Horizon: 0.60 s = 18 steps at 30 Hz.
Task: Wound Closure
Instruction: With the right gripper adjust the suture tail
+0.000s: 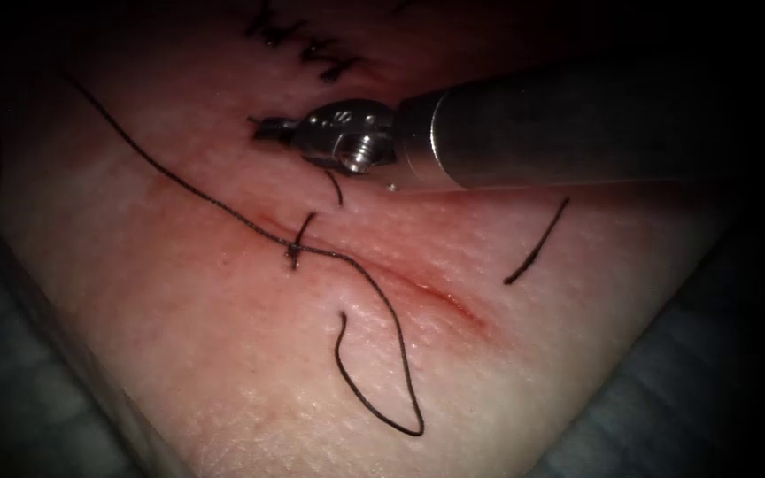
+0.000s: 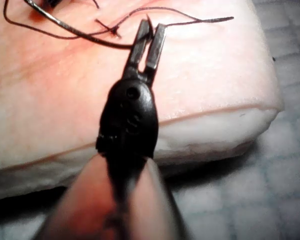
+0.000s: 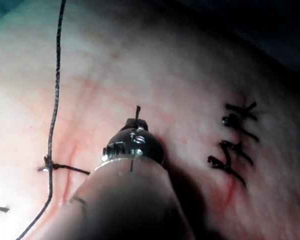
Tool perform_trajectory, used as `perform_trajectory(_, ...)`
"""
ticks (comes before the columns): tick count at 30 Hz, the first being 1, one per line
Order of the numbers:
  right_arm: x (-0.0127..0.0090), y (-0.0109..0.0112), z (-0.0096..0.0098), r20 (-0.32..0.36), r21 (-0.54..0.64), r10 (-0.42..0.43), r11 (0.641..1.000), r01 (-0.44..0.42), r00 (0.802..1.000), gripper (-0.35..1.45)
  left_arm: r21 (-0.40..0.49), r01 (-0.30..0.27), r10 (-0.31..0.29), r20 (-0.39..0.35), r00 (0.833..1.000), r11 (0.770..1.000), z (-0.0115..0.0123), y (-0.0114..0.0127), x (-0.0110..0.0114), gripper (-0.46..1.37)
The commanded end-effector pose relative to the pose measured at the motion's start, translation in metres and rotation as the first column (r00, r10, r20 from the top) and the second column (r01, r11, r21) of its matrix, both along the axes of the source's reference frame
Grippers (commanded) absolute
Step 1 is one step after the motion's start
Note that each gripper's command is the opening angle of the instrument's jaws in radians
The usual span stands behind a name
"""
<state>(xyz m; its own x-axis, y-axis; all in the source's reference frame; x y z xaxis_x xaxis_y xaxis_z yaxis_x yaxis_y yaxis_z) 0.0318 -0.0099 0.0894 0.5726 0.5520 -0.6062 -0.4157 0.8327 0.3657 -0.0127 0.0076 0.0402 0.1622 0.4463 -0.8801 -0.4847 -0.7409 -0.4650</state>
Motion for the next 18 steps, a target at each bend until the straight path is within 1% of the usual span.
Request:
perform_trajectory(1,-0.0007,-0.0003,-0.0003,-0.008,0.001,0.039,0.999,-0.039,0.999,-0.35,-0.001,-0.009,0.009,0.005,1.0,1.0,0.0,0.0,0.0,-0.35)
perform_trajectory(3,-0.0022,-0.0008,-0.0006,-0.028,0.01,0.087,0.996,-0.086,0.996,-0.35,-0.001,-0.009,0.009,0.005,1.0,1.0,-0.0001,0.0,0.0,-0.35)
perform_trajectory(5,-0.0042,-0.0014,-0.0009,-0.077,0.017,0.164,0.986,-0.163,0.983,-0.35,-0.001,-0.009,0.009,0.005,1.0,1.0,-0.0001,0.0,0.0,-0.35)
perform_trajectory(6,-0.0045,-0.0014,-0.001,-0.083,0.022,0.176,0.984,-0.175,0.981,-0.35,-0.001,-0.009,0.009,0.005,1.0,1.0,-0.0001,0.0,-0.0001,-0.35)
perform_trajectory(8,-0.0066,-0.002,-0.0012,-0.13,0.031,0.278,0.961,-0.276,0.952,-0.35,-0.001,-0.009,0.009,0.005,1.0,1.0,-0.0001,0.0,-0.0002,-0.35)
perform_trajectory(9,-0.007,-0.002,-0.0012,-0.137,0.033,0.294,0.956,-0.293,0.946,-0.35,-0.001,-0.009,0.009,0.005,1.0,1.0,-0.0001,0.0,-0.0002,-0.35)
perform_trajectory(11,-0.0082,-0.0022,-0.0012,-0.166,0.057,0.383,0.924,-0.379,0.909,-0.35,-0.001,-0.009,0.009,0.005,1.0,1.0,-0.0001,-0.0001,-0.0003,-0.35)
perform_trajectory(12,-0.0084,-0.0021,-0.0012,-0.174,0.065,0.406,0.914,-0.401,0.897,-0.35,-0.001,-0.009,0.009,0.005,1.0,1.0,-0.0001,-0.0001,-0.0003,-0.35)
perform_trajectory(14,-0.0089,-0.0019,-0.0011,-0.19,0.088,0.467,0.884,-0.459,0.863,-0.35,-0.002,-0.012,0.012,0.006,1.0,1.0,-0.0001,-0.0001,-0.0004,-0.35)
perform_trajectory(16,-0.0089,-0.0017,-0.0012,-0.195,0.105,0.502,0.865,-0.491,0.843,-0.35,-0.002,-0.013,0.013,0.007,1.0,1.0,-0.0001,-0.0001,-0.0004,-0.35)
perform_trajectory(18,-0.0088,-0.0014,-0.0012,-0.199,0.118,0.521,0.853,-0.508,0.83,-0.35,-0.002,-0.015,0.015,0.008,1.0,1.0,-0.0002,-0.0001,-0.0005,-0.35)
